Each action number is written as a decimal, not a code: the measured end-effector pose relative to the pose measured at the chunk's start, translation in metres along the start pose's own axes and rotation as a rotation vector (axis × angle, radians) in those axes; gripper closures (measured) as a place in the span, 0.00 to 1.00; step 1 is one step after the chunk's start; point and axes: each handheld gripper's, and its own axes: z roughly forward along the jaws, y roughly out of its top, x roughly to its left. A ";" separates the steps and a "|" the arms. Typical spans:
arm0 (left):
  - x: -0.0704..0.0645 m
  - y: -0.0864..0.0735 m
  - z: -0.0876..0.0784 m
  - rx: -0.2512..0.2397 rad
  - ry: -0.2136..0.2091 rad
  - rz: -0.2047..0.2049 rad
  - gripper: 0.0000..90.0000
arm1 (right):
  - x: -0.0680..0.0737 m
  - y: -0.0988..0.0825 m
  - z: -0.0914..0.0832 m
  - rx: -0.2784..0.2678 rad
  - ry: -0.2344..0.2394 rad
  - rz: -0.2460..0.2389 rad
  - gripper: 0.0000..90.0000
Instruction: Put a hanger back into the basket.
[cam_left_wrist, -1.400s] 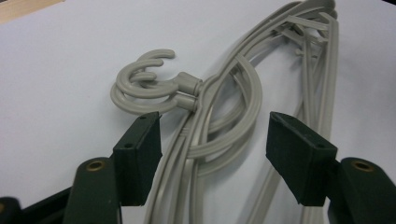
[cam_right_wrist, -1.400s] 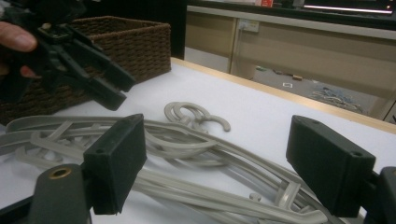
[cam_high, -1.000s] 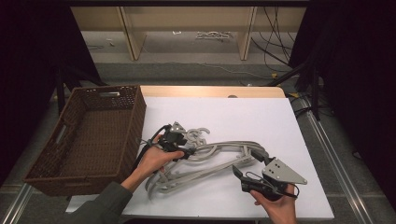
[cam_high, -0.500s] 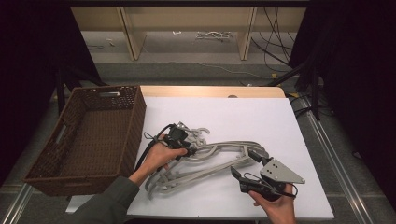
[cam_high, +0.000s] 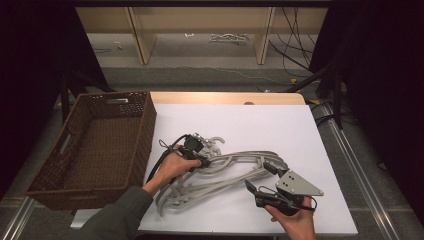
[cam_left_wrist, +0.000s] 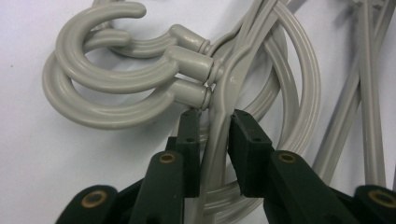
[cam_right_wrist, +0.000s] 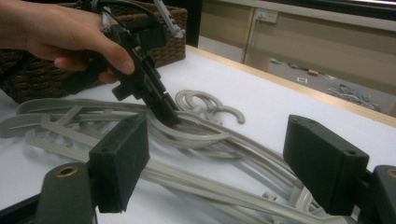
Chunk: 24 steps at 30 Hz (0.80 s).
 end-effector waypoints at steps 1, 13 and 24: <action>-0.001 0.000 -0.001 -0.004 -0.004 -0.002 0.84 | 0.001 0.000 0.000 0.001 0.004 0.005 0.26; -0.015 0.001 -0.026 -0.055 -0.001 0.117 0.88 | 0.001 0.001 0.001 -0.002 0.007 -0.007 0.27; -0.037 0.000 -0.043 -0.180 0.022 0.164 0.89 | 0.001 0.001 0.001 0.007 0.013 -0.011 0.27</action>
